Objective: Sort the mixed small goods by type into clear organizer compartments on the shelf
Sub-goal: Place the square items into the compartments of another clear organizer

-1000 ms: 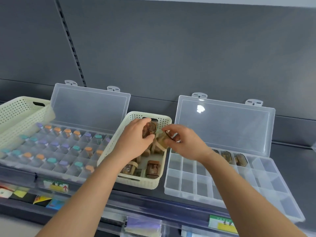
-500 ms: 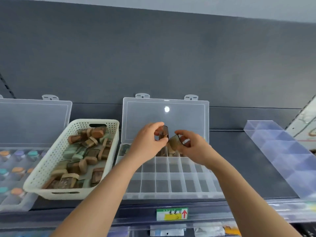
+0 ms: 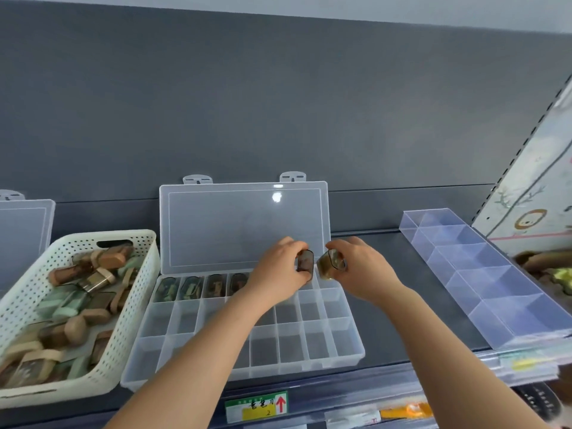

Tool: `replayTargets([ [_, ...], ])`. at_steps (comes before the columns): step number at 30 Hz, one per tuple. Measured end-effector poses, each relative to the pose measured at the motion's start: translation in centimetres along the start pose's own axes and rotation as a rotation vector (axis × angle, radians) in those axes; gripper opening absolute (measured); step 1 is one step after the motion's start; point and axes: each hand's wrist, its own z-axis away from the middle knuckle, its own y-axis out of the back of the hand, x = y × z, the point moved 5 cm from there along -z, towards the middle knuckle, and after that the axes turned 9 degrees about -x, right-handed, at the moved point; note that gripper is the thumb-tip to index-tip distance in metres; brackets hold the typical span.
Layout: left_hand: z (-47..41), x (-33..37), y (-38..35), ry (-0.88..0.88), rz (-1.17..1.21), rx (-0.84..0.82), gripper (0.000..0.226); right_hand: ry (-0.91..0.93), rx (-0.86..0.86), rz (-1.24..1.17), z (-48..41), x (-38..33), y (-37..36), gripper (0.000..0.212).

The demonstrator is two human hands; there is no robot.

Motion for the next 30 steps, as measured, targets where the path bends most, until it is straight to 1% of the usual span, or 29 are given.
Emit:
replayTargets([
  [7, -1.0, -0.7, -1.7, 0.068, -0.108, -0.070, 0.043, 0.007, -0.153, 0.111, -1.5, 0.2, -1.1, 0.043],
  [11, -1.2, -1.1, -2.3, 0.095, -0.168, -0.097, 0.041, 0.012, -0.263, 0.146, -2.1, 0.4, -2.3, 0.031],
  [13, -1.2, -1.4, -2.6, 0.108, -0.200, -0.126, 0.043, 0.015, -0.291, 0.140, -2.3, 0.5, -2.6, 0.028],
  [17, -1.5, -1.9, -2.8, 0.118, -0.252, -0.163, 0.050, 0.025, -0.279, 0.133, -2.6, 0.8, -2.6, 0.028],
  [21, -1.8, -1.8, -2.8, 0.111, -0.293, -0.164, 0.049, 0.027, -0.216, 0.094, -2.7, 0.8, -2.7, 0.022],
  [25, -1.9, -1.8, -2.9, 0.108, -0.312, -0.137, 0.047, 0.032, -0.196, 0.071, -2.8, 0.7, -2.9, 0.019],
  [28, -1.7, -1.7, -2.9, 0.096, -0.321, -0.119, 0.048, 0.028, -0.194, 0.068, -2.8, 0.9, -3.0, 0.021],
  [30, -1.5, -1.6, -2.6, 0.090, -0.315, -0.092, 0.049, 0.028, -0.182, 0.059, -2.8, 0.8, -2.9, 0.028],
])
